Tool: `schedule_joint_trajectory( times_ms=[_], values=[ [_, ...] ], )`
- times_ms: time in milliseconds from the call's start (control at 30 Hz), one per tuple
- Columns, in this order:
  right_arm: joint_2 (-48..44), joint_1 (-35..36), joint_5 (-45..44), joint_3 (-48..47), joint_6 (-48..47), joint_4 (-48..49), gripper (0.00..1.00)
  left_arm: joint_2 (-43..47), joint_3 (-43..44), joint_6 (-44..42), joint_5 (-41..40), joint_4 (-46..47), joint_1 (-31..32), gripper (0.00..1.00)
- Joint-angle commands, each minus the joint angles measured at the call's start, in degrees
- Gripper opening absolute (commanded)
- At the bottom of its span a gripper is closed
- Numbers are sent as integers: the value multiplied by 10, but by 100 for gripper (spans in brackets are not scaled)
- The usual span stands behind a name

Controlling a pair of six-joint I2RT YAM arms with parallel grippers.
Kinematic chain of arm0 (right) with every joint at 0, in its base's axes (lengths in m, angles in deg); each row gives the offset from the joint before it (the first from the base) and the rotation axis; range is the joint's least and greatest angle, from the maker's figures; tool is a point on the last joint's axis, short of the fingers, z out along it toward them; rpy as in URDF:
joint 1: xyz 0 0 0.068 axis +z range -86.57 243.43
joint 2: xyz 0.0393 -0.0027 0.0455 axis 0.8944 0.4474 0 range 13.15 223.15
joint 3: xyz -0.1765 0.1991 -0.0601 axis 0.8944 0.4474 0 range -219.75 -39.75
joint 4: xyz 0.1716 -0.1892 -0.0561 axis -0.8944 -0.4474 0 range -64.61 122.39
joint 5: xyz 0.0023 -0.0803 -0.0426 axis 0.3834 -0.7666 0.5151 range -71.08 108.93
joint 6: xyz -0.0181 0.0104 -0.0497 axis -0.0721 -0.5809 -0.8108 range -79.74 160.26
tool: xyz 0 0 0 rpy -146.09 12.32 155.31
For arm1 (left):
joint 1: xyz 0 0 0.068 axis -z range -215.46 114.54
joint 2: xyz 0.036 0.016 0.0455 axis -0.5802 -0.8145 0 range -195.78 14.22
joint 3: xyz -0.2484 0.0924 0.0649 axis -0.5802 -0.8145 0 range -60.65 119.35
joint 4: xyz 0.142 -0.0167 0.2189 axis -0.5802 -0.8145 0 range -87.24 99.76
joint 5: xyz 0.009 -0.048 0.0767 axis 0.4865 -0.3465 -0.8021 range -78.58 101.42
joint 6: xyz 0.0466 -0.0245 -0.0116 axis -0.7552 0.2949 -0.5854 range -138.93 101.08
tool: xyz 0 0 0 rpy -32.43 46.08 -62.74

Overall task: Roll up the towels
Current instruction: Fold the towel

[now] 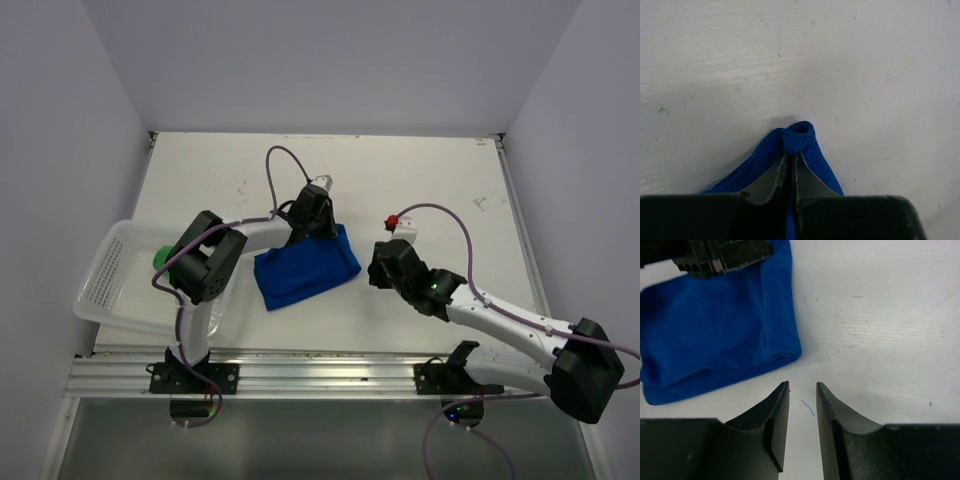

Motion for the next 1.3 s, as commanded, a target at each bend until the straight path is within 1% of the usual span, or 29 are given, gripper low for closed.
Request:
schedule_joint_trajectory(
  times_ms=[0, 33, 133, 233, 367, 533, 700, 867, 967, 1067, 1267],
  values=[
    [-1, -54, 140, 10, 39, 105, 33, 17, -24, -12, -36, -6, -6, 0],
    [17, -83, 198, 14, 49, 117, 35, 20, -30, -11, -37, -5, -7, 0],
    [57, -128, 281, 30, 110, 194, 39, 25, -35, -8, -39, -1, -6, 0],
    [96, -163, 316, 39, 153, 245, 41, 26, -39, -5, -35, 1, -6, 0],
    [140, -199, 355, 32, 164, 280, 42, 26, -41, -5, -34, 2, -3, 0],
    [175, -220, 377, 25, 162, 303, 43, 26, -46, -5, -36, 4, -1, 0],
    [221, -220, 413, 23, 159, 332, 44, 26, -46, -5, -37, 3, -1, 0],
    [231, -221, 391, 39, 137, 321, 45, 27, -44, -8, -39, 0, -2, 0],
    [254, -221, 408, 46, 137, 341, 45, 28, -44, -7, -40, 0, -2, 0],
    [272, -220, 422, 53, 140, 367, 43, 29, -44, -7, -42, -3, -1, 0],
    [282, -220, 418, 73, 116, 363, 37, 29, -38, -8, -47, -9, -1, 0]
  ],
)
